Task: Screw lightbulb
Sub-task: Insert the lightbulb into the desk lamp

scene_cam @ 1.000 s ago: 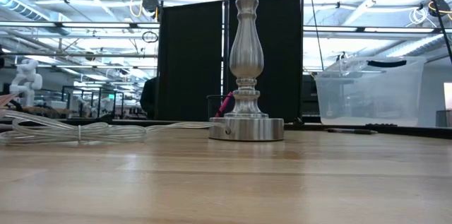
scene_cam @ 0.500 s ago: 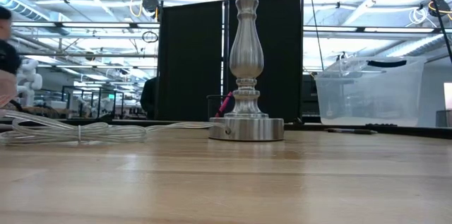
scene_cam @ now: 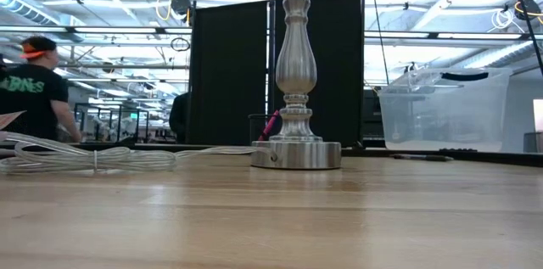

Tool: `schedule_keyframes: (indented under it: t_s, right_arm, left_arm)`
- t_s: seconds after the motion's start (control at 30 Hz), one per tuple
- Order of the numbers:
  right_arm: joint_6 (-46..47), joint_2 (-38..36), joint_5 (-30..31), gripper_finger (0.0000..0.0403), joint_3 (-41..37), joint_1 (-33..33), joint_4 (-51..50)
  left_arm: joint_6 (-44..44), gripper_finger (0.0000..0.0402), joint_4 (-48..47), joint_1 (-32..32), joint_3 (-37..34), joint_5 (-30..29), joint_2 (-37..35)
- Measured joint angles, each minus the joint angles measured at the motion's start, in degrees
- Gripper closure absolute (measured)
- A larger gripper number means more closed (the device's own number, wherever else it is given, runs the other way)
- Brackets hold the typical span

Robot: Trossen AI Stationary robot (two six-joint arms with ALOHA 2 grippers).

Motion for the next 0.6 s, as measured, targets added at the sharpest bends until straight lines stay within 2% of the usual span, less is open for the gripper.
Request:
schedule_keyframes:
  t_s: [0.6]
  right_arm:
    - [2.2,0.0,0.9,0.0403,0.0,2.1,-2.2]
  left_arm:
    - [-0.3,0.0402,-0.1,0.5,0.0,-1.1,0.0]
